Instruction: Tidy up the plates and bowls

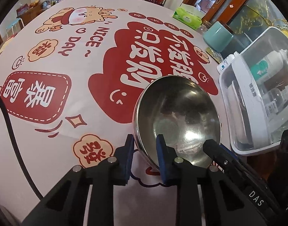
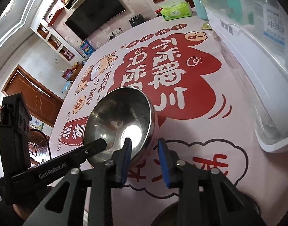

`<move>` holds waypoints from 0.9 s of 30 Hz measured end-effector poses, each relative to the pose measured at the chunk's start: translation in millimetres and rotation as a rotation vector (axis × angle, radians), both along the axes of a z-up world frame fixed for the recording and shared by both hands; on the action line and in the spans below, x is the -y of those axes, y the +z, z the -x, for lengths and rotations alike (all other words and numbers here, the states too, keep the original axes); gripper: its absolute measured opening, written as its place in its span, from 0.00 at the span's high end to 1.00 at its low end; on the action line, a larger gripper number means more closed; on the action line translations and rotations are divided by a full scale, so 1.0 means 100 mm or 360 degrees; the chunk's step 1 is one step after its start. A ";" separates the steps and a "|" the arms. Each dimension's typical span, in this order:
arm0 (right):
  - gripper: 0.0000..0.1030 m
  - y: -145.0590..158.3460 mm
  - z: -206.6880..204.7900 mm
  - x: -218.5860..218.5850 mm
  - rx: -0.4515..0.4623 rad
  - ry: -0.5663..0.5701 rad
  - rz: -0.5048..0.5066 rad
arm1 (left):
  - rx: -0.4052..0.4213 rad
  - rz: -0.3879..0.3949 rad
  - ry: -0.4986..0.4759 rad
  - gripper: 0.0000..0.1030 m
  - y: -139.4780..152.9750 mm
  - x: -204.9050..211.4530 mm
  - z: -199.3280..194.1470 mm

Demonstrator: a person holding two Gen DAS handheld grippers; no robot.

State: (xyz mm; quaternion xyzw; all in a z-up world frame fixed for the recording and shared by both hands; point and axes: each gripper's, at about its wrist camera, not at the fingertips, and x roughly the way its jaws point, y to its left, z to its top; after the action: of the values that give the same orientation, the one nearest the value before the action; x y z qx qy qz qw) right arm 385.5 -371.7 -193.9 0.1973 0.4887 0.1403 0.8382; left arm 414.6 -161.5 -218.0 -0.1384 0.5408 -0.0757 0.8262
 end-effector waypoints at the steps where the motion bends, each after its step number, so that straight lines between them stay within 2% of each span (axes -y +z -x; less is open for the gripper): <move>1: 0.76 0.00 0.00 -0.01 0.0000 0.0002 0.0002 | -0.0001 -0.0002 0.0001 0.80 0.00 0.00 0.01; 14: 0.81 0.11 0.18 -0.04 -0.0031 0.0018 0.0047 | -0.0055 0.0016 -0.0002 0.83 0.02 -0.07 0.26; 27: 0.81 0.41 0.63 -0.18 0.0017 0.0070 0.0105 | -0.0034 0.0052 -0.0010 0.83 0.30 -0.21 0.77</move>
State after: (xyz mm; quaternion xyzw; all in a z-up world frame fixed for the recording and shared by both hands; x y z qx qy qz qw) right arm 322.9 -353.4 -152.9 0.1582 0.4929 0.1435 0.8435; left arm 337.1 -140.2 -188.1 -0.1508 0.5488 -0.0857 0.8178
